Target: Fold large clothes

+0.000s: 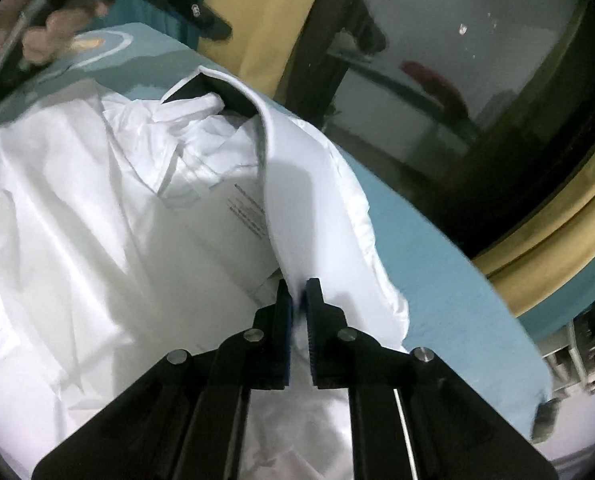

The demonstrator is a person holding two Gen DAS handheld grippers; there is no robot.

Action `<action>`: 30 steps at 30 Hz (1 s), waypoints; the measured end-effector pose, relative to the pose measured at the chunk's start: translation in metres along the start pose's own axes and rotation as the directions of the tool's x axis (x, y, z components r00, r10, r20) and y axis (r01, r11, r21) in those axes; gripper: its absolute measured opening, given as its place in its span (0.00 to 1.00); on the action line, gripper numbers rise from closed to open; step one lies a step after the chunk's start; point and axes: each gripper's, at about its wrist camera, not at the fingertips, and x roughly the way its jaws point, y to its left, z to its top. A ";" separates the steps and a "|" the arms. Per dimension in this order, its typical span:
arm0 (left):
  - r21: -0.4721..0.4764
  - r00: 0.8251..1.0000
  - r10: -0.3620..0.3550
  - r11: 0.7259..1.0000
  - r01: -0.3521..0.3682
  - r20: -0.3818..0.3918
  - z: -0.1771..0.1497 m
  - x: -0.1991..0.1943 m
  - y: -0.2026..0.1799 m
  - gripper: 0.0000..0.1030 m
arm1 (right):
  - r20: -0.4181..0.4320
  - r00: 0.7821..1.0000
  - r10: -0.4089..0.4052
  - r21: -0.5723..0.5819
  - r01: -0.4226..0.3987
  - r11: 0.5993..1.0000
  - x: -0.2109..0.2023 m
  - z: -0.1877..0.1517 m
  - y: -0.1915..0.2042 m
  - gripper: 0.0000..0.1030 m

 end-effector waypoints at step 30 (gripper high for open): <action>0.062 0.992 -0.050 0.996 0.058 -0.111 -0.051 0.013 0.031 0.49 | 0.009 0.968 0.249 0.317 -0.239 0.918 0.043 0.017 -0.064 0.14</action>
